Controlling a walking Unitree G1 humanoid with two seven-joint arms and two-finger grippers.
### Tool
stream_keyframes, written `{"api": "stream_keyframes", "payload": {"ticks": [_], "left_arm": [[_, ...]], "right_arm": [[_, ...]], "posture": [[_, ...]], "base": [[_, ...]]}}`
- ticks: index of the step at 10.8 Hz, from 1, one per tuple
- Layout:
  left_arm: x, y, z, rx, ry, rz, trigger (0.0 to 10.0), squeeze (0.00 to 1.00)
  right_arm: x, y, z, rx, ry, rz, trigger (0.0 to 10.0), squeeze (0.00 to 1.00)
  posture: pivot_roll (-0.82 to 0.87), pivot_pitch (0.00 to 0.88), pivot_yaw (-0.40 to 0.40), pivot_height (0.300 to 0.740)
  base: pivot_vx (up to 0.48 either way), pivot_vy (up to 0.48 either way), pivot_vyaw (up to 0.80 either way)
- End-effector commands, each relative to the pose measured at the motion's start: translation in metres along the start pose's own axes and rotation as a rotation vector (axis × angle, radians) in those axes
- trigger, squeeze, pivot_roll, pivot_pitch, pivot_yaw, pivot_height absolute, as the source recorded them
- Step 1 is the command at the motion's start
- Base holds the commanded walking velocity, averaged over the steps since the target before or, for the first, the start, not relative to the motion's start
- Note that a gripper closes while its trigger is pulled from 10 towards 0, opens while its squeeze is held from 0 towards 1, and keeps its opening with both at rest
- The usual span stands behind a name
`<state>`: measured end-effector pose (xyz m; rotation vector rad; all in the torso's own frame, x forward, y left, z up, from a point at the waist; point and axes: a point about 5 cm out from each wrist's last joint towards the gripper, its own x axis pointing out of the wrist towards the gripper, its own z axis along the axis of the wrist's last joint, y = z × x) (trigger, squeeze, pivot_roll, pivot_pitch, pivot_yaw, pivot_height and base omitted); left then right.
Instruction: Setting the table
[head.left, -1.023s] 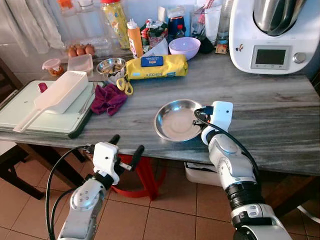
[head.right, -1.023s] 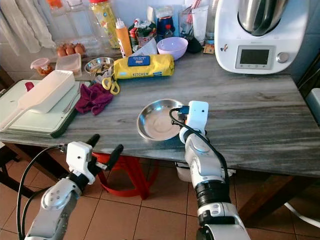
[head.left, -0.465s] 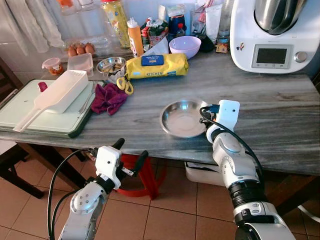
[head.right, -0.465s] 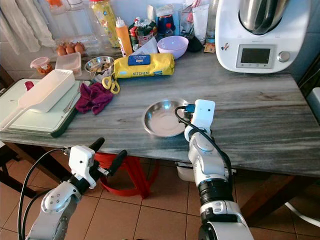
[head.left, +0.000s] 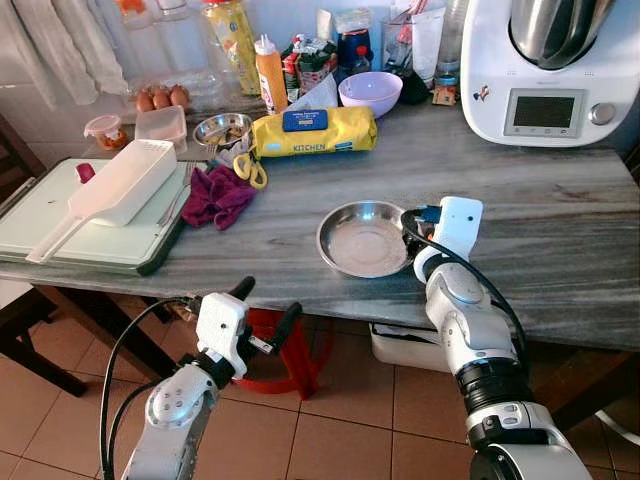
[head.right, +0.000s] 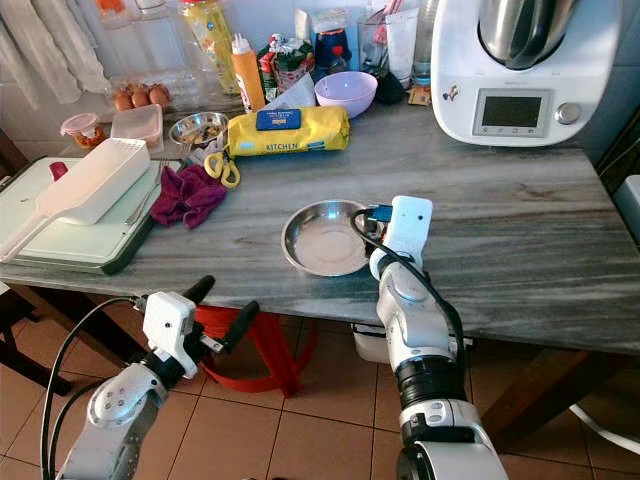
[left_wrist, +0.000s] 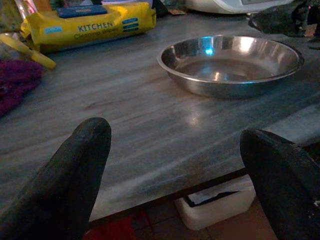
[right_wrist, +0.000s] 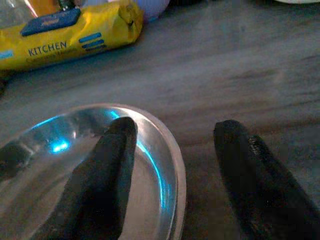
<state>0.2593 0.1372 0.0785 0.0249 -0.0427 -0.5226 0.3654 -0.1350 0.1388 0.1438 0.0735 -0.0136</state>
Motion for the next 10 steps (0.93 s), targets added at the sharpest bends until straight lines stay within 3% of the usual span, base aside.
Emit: {"api": "stream_keyframes", "payload": {"ticks": [1,4,6,10], "left_arm": [[-0.003,0.002,0.001,0.017,0.0,0.001,10.0,0.0],[-0.003,0.002,0.002,0.027,-0.004,-0.011,10.0,0.0],[-0.002,0.004,0.003,0.023,-0.017,0.022,10.0,0.0],[0.007,0.005,0.013,-0.012,-0.062,0.097,10.0,0.0]], "right_arm": [[0.0,0.008,0.013,0.018,-0.063,0.024,10.0,1.0],[-0.012,0.016,0.031,-0.041,-0.185,0.087,10.0,1.0],[-0.025,0.01,0.033,-0.058,-0.243,0.085,10.0,1.0],[-0.061,-0.004,0.017,-0.237,-0.288,0.053,10.0,1.0]], "posture": [[-0.1,0.083,0.114,0.74],[-0.11,0.083,0.121,0.74],[-0.11,0.082,0.121,0.74],[-0.12,0.082,0.12,0.74]], "base": [[0.0,0.0,0.0],[0.0,0.0,0.0],[0.0,0.0,0.0],[0.0,0.0,0.0]]}}
